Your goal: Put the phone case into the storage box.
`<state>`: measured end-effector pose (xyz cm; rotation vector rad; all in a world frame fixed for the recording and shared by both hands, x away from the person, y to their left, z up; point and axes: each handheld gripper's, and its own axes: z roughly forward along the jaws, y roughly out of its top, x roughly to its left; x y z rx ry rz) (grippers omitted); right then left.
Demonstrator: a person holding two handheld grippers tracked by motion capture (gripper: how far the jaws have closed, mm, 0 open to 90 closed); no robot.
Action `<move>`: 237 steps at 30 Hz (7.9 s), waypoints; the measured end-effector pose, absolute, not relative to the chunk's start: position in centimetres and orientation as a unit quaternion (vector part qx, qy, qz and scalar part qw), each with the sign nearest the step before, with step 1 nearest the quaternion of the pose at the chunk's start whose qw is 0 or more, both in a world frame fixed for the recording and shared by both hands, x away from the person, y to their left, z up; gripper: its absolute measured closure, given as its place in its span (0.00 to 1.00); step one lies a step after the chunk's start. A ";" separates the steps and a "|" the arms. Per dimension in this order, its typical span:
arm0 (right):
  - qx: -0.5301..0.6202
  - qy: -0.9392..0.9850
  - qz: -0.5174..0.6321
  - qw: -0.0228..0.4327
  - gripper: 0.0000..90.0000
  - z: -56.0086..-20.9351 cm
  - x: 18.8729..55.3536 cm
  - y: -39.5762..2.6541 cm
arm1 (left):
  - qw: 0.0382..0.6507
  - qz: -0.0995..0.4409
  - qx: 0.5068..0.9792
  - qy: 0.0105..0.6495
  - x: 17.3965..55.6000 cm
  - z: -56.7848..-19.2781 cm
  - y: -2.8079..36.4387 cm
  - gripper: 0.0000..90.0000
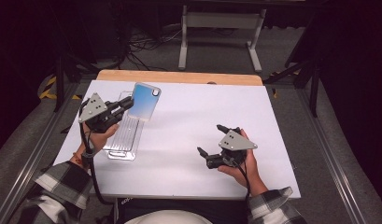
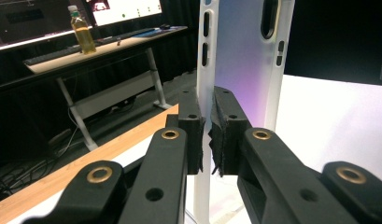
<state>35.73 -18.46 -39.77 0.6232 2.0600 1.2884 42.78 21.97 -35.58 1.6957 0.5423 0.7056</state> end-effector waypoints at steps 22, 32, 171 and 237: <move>0.227 0.790 0.483 0.303 0.04 -40.0 35.7 -18.3 | 0.584 0.315 0.700 0.264 45.1 -35.0 23.6 0.93; 0.229 0.794 0.478 0.298 0.04 -40.1 35.8 -18.2 | 0.579 0.312 0.703 0.271 46.2 -35.5 23.7 0.93; 0.221 0.837 0.447 0.227 0.05 -41.9 37.0 -17.1 | 0.498 0.280 0.739 0.356 56.6 -43.0 25.4 0.87; 0.218 0.830 0.449 0.248 0.05 -41.6 36.7 -17.3 | 0.520 0.297 0.735 0.319 53.4 -41.0 25.2 0.68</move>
